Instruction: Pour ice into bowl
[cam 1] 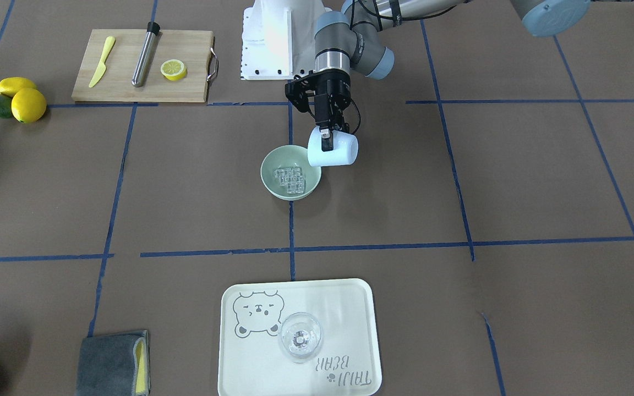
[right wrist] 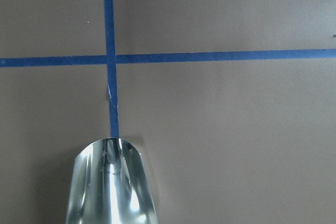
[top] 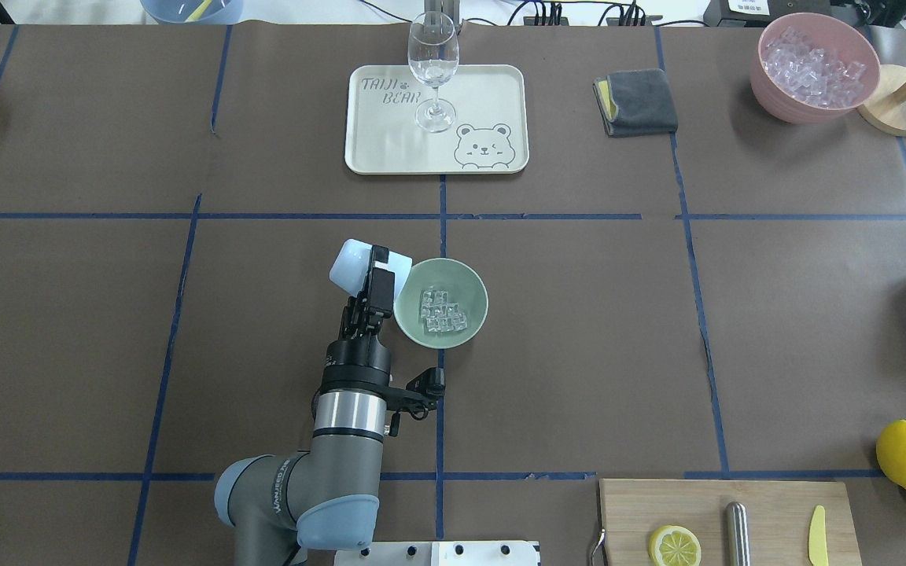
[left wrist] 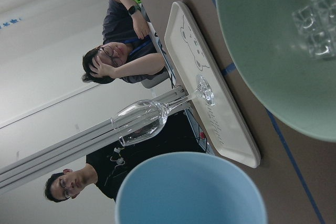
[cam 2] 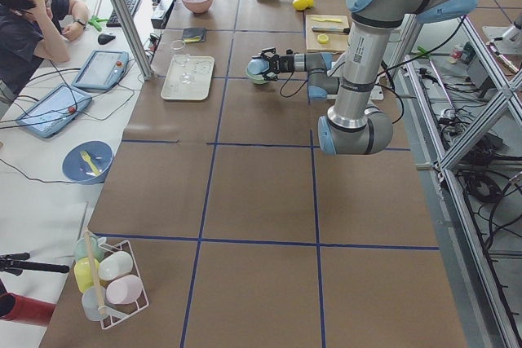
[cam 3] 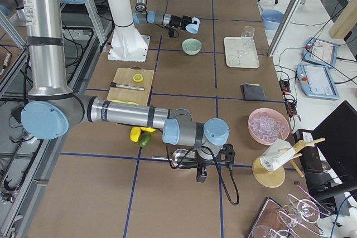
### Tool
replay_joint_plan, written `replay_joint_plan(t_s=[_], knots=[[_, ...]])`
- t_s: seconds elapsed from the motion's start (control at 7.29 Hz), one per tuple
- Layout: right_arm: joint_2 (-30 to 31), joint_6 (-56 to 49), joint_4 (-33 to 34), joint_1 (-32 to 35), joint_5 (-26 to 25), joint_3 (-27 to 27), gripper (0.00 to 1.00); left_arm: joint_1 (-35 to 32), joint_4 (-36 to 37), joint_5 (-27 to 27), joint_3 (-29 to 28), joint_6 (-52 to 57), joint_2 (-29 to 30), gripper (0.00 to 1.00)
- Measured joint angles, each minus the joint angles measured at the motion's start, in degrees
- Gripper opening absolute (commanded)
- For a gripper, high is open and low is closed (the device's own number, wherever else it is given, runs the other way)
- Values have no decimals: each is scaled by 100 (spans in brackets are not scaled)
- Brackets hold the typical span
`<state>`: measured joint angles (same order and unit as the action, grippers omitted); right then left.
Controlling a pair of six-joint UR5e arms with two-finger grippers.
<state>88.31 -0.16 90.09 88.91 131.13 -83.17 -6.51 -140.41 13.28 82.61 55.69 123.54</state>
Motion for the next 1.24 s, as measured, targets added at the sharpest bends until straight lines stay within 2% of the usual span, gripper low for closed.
replay_joint_plan(t_s=[0.14,0.41,0.69,0.96,1.24], knots=[[-3,-1,0,3,0,1,100,-15,-179,10,18,-12,-18,0],[-9,-7,-6,9,0,2,100,-184,-1079,202,61,-12,-46,0],[-20,-10,-8,11,0,2,100,-539,-2210,990,110,-445,-86,0],[-16,-10,-9,7,-1,2,100,-940,-2656,2114,144,-2412,-221,0],[10,-22,-50,11,-6,0,100,-1264,-2728,3323,415,-5216,-513,0]])
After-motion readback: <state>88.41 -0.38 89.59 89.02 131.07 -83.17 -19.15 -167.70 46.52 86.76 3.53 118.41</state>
